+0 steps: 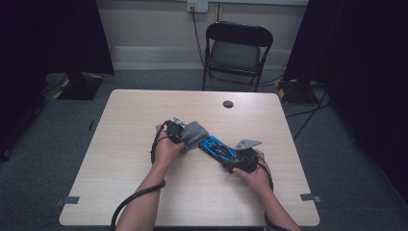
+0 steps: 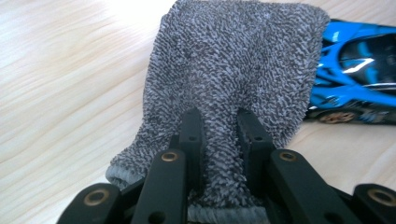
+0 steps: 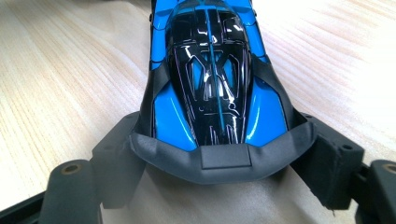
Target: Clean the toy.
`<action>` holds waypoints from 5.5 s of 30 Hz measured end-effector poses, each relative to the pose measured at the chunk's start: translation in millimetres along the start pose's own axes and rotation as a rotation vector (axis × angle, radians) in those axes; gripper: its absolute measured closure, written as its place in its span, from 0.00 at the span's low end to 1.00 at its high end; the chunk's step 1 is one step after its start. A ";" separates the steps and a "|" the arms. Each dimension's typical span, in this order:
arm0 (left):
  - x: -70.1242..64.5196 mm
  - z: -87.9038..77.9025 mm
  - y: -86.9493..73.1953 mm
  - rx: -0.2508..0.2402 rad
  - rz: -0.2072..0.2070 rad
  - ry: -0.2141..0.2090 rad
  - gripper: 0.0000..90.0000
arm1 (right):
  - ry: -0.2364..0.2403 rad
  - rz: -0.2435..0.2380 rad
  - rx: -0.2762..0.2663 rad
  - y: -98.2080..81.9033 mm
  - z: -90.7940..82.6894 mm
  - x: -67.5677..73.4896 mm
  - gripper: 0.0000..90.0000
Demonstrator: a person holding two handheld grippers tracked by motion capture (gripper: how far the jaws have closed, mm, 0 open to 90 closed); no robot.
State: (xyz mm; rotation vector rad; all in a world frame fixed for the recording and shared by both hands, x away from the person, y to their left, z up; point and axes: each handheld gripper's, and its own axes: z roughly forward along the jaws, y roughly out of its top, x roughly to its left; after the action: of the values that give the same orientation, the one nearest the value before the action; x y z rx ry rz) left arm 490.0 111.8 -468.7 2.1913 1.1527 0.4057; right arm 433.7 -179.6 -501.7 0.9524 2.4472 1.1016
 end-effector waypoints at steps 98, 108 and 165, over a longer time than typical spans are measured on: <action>-93.0 -9.2 9.6 -0.063 0.200 -0.194 0.83 | -0.001 -0.002 0.000 0.0 0.0 0.0 0.26; -81.9 -8.7 13.9 -0.048 0.191 -0.157 0.83 | -0.001 -0.001 0.000 0.0 0.0 0.1 0.26; -24.1 12.9 12.6 -0.016 0.018 -0.065 0.83 | -0.001 0.000 0.000 0.0 0.0 0.1 0.26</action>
State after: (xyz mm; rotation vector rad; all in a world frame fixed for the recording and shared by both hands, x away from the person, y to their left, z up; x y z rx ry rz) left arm 490.9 81.7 -469.9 2.1867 1.0917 0.3476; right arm 433.6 -179.5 -501.8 0.9523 2.4464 1.1012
